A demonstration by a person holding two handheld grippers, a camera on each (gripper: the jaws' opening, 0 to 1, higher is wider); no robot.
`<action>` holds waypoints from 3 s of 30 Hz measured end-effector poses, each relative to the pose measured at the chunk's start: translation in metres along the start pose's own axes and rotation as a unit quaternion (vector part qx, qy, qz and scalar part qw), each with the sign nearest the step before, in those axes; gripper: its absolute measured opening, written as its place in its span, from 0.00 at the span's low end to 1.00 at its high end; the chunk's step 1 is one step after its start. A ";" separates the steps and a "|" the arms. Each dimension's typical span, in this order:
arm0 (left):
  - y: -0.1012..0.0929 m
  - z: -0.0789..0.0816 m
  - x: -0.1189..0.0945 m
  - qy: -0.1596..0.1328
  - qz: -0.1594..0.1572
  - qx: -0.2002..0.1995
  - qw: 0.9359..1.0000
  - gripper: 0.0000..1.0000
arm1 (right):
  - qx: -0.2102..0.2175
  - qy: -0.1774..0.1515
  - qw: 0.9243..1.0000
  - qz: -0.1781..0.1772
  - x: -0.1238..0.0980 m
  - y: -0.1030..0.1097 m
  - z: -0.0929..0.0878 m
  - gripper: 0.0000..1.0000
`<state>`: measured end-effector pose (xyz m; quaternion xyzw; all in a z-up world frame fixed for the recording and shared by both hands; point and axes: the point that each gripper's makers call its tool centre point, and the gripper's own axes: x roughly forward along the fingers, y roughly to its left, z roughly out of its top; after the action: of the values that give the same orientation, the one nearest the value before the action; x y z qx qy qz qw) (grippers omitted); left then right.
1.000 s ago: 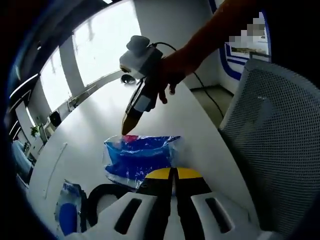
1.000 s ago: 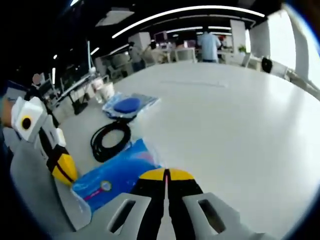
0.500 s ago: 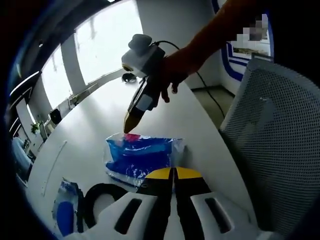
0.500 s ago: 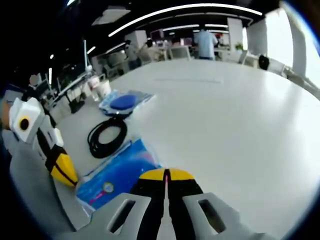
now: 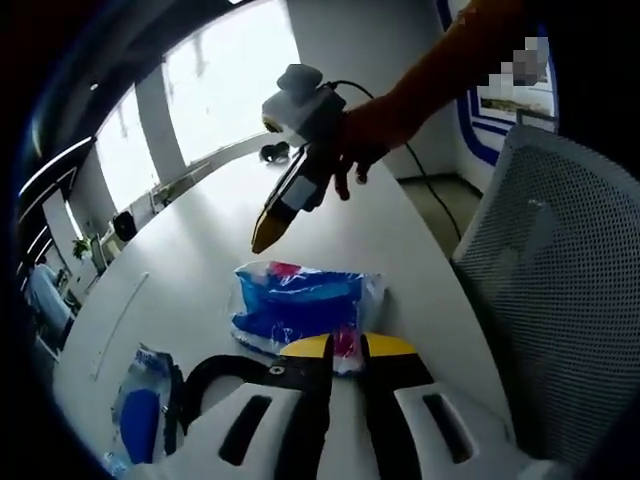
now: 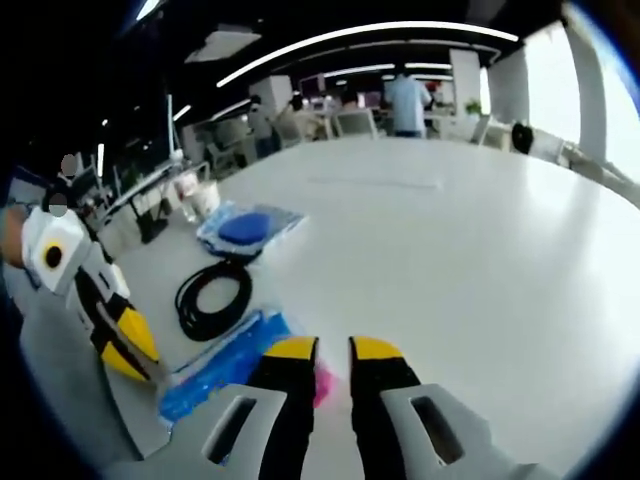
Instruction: Arrange the tabletop items into an orderly group along one side of the table until the central work area is clear of visible clutter.
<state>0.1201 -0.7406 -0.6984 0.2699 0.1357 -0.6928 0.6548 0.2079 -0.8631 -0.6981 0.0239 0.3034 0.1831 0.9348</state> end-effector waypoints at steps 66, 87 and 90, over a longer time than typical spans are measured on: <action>0.056 -0.050 -0.012 0.100 0.071 -0.062 0.991 0.04 | -0.008 -0.035 0.999 0.027 0.005 0.016 0.027 0.15; 0.053 -0.036 -0.032 0.087 0.088 -0.040 0.992 0.02 | -0.068 -0.054 0.990 0.107 -0.006 0.055 0.031 0.63; 0.052 -0.034 -0.035 0.087 0.092 -0.035 0.991 0.00 | -0.078 -0.052 0.990 0.107 -0.007 0.056 0.030 0.64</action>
<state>0.1772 -0.6982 -0.6982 0.3172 0.1911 -0.5986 0.7103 0.2009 -0.8112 -0.6609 -0.0072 0.2350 0.3038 0.9233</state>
